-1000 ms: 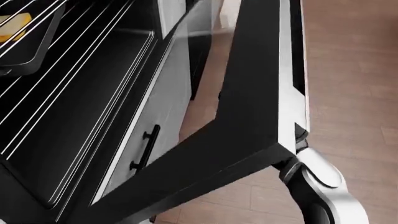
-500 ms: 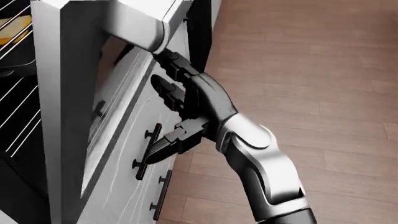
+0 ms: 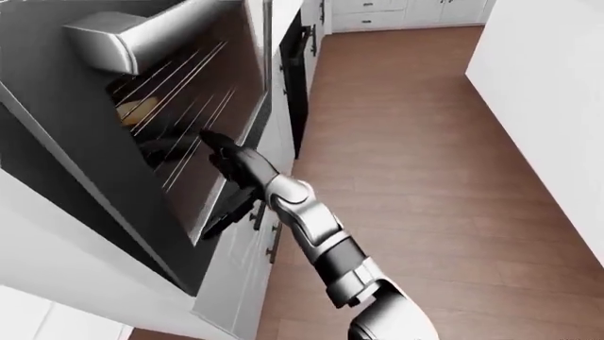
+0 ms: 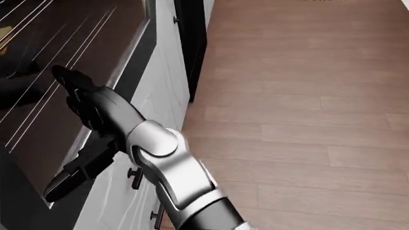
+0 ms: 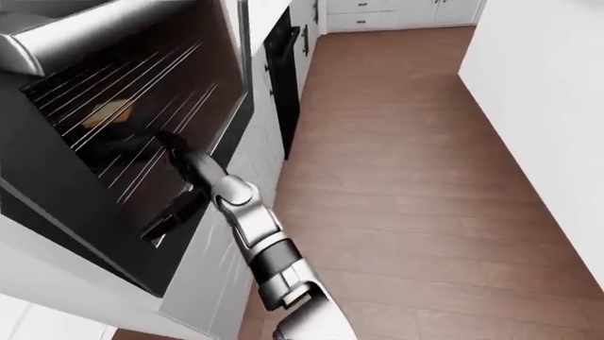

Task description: Close the oven door.

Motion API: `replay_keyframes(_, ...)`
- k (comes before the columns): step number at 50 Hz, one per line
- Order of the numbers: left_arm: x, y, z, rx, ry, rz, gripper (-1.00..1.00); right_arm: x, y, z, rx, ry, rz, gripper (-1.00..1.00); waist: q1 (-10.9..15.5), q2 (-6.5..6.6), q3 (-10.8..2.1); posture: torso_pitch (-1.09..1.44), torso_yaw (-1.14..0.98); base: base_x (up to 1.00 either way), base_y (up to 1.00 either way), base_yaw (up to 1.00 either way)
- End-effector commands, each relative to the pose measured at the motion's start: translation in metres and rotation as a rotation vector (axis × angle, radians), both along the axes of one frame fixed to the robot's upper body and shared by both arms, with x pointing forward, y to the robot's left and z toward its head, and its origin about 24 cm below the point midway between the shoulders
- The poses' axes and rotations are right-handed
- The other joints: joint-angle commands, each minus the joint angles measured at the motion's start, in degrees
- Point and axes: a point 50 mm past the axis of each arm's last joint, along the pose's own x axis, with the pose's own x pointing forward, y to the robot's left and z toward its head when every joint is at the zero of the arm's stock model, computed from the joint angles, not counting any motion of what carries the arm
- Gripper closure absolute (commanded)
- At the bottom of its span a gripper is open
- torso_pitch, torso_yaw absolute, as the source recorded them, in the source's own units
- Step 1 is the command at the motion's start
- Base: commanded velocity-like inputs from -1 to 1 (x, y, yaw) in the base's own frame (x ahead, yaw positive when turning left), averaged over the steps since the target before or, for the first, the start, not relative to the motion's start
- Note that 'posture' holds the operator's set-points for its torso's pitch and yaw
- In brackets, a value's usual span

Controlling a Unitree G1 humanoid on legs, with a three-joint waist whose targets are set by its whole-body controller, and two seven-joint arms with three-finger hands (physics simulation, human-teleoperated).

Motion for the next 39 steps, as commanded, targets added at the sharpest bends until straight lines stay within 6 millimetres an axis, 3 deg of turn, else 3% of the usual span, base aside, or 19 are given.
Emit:
replay_keyframes(1,0.005,0.009,0.006,0.036,-0.032,0.004,-1.00,-0.016,0.028,0.017,0.008,-0.109,0.094,-1.00,0.2,0.64,-1.01,0.00,0.00,0.00,0.00,0.00)
replay_keyframes(5,0.005,0.009,0.006,0.035,-0.033,0.005,-1.00,-0.048,0.063,0.003,-0.067,-0.166,0.181,-1.00,-0.1,1.29,-1.19,0.00,0.00,0.00,0.00,0.00)
replay_keyframes(9,0.004,0.008,0.006,0.033,-0.034,0.005,-1.00,-0.070,0.080,0.004,-0.079,-0.185,0.224,-1.00,-0.6,2.01,-1.16,0.00,0.00,0.00,0.00,0.00)
replay_keyframes(22,0.003,0.008,0.006,0.034,-0.031,0.003,-1.00,-0.110,0.107,-0.007,-0.093,-0.200,0.284,-1.00,-1.1,3.26,-0.93,0.00,0.00,0.00,0.00,0.00)
replay_keyframes(39,0.003,0.008,0.006,0.033,-0.029,0.003,-1.00,-0.136,0.122,-0.020,-0.131,-0.216,0.340,-1.00,-2.4,4.43,-0.99,0.00,0.00,0.00,0.00,0.00)
